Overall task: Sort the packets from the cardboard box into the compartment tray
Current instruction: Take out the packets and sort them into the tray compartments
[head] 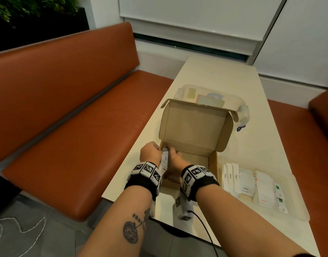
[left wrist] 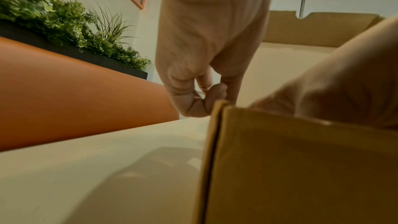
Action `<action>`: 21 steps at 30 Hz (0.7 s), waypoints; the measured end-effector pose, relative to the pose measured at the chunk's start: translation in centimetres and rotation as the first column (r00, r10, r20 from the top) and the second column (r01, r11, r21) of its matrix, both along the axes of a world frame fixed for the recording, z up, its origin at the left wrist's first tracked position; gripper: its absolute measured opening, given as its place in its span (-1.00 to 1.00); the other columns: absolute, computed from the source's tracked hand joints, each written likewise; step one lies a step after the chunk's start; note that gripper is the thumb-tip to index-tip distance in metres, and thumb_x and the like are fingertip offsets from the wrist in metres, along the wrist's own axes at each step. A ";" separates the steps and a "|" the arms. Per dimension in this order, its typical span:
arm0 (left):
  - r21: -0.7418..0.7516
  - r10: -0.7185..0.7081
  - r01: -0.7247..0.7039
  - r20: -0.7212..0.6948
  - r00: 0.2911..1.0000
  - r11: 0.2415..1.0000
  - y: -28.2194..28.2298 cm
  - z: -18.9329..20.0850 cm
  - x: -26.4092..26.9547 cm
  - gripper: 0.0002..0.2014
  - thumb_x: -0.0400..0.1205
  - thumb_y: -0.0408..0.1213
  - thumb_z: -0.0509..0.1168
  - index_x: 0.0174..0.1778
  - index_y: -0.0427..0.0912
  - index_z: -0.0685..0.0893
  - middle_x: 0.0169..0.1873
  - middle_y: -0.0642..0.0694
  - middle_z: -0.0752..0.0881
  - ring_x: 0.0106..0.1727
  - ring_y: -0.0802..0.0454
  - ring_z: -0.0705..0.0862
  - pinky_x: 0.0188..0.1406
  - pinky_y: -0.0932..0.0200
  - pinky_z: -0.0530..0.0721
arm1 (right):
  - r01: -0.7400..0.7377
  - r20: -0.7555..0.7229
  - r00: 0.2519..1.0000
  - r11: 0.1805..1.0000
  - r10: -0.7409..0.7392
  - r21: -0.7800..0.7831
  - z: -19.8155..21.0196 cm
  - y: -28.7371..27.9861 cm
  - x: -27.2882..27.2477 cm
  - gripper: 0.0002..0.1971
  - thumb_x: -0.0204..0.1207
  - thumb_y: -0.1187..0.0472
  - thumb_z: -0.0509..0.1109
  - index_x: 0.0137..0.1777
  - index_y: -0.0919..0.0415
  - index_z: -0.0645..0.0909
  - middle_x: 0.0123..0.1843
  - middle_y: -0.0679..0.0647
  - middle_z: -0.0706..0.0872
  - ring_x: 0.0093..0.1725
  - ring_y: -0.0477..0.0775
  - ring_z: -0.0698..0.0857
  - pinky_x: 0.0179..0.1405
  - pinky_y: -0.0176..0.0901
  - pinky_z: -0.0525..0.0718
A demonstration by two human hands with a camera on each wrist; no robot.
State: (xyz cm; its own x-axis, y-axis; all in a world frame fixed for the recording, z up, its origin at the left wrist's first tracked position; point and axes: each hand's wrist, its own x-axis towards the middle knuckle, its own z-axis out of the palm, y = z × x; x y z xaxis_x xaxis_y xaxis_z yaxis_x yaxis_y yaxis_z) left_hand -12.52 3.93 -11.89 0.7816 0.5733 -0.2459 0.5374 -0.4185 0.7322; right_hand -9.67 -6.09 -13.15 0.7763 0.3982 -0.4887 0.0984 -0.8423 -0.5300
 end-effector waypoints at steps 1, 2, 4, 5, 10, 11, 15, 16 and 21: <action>0.001 0.003 -0.003 0.003 1.000 1.000 0.0 0.0 0.0 -0.88 0.58 -0.42 0.32 0.00 -0.23 0.69 0.05 -0.22 0.73 0.01 -0.16 0.64 -0.14 0.19 0.50 | -0.016 -0.004 1.000 0.999 0.016 0.029 -0.1 -0.1 0.1 0.15 0.17 0.34 0.67 0.61 0.01 -0.05 0.51 0.27 0.31 0.42 0.30 0.47 0.22 0.05 0.58; -0.002 0.006 -0.006 0.005 1.000 1.000 0.0 0.0 0.0 -0.90 0.58 -0.41 0.33 -0.02 -0.23 0.69 0.04 -0.22 0.73 -0.03 -0.14 0.63 -0.15 0.19 0.49 | -0.037 -0.004 0.999 0.998 0.037 0.048 -0.2 -0.2 0.1 0.10 0.18 0.34 0.66 0.59 0.02 0.02 0.45 0.24 0.42 0.34 0.25 0.54 0.18 0.01 0.61; -0.002 0.008 -0.008 0.009 1.000 1.000 0.0 0.0 0.0 -0.90 0.57 -0.40 0.36 -0.02 -0.23 0.69 0.04 -0.22 0.73 0.02 -0.17 0.64 -0.13 0.18 0.50 | -0.082 -0.003 0.997 0.994 0.082 0.070 -0.5 -0.4 0.2 -0.05 0.20 0.32 0.65 0.52 0.02 0.18 0.35 0.15 0.57 0.12 0.09 0.63 0.02 -0.10 0.67; 0.001 0.007 -0.007 0.007 1.000 1.000 -0.1 0.0 0.0 -0.90 0.58 -0.40 0.36 -0.01 -0.24 0.69 0.06 -0.23 0.73 0.07 -0.18 0.65 -0.10 0.16 0.51 | -0.098 -0.012 0.995 0.992 0.100 0.084 -0.6 -0.5 0.2 -0.12 0.22 0.33 0.63 0.49 -0.01 0.25 0.30 0.08 0.60 -0.03 0.01 0.64 -0.16 -0.21 0.68; 0.012 0.019 -0.019 -0.008 1.000 1.000 -0.1 -0.1 0.1 -0.91 0.57 -0.38 0.36 -0.03 -0.21 0.69 0.04 -0.21 0.73 0.08 -0.17 0.67 -0.12 0.17 0.51 | -0.241 -0.029 0.970 0.970 0.242 0.041 -0.4 -0.7 0.4 -0.37 0.34 0.34 0.57 0.36 -0.11 0.50 -0.04 -0.09 0.58 -0.36 -0.18 0.61 -0.53 -0.42 0.59; 0.015 0.024 -0.024 -0.009 1.000 1.000 -0.2 -0.1 0.1 -0.91 0.57 -0.38 0.35 -0.04 -0.21 0.69 0.03 -0.20 0.73 0.07 -0.16 0.67 -0.12 0.17 0.52 | -0.260 -0.037 0.965 0.966 0.260 0.016 -0.3 -0.8 0.4 -0.44 0.36 0.32 0.56 0.31 -0.11 0.54 -0.12 -0.13 0.56 -0.37 -0.18 0.59 -0.55 -0.43 0.57; 0.022 0.033 -0.033 -0.003 0.999 0.999 -0.3 -0.2 0.0 -0.92 0.57 -0.38 0.34 -0.05 -0.21 0.68 0.01 -0.20 0.74 0.05 -0.17 0.67 -0.09 0.12 0.58 | -0.253 -0.056 0.966 0.967 0.251 -0.017 -0.1 -1.5 0.2 -0.60 0.39 0.26 0.53 0.17 -0.14 0.60 -0.24 -0.20 0.56 -0.41 -0.20 0.59 -0.59 -0.45 0.50; 0.024 0.033 -0.033 -0.001 0.999 0.999 -0.3 -0.2 0.0 -0.92 0.57 -0.38 0.34 -0.04 -0.22 0.68 0.01 -0.20 0.74 0.04 -0.18 0.67 -0.08 0.11 0.59 | -0.242 -0.055 0.969 0.970 0.241 -0.015 -0.1 -1.8 0.1 -0.60 0.40 0.25 0.54 0.19 -0.10 0.60 -0.19 -0.15 0.60 -0.39 -0.19 0.60 -0.60 -0.46 0.49; -0.039 0.075 -0.074 0.041 0.996 0.997 -0.4 -0.2 -0.2 -0.88 0.55 -0.33 0.40 -0.08 -0.22 0.60 -0.06 -0.20 0.71 -0.04 -0.18 0.65 -0.16 0.11 0.55 | -0.030 -0.006 0.999 0.981 0.032 0.191 0.4 -3.9 0.1 -0.57 0.41 0.26 0.54 0.27 0.03 0.58 0.15 0.05 0.69 -0.11 -0.06 0.66 -0.46 -0.44 0.54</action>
State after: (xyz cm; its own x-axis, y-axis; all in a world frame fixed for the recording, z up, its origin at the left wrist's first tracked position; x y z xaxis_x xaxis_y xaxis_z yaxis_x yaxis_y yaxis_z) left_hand -12.75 3.53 -12.06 0.7472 0.6212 -0.2362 0.5343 -0.3503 0.7693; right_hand -9.53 -9.99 -12.76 0.7583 0.5083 -0.4082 0.1174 -0.7223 -0.6816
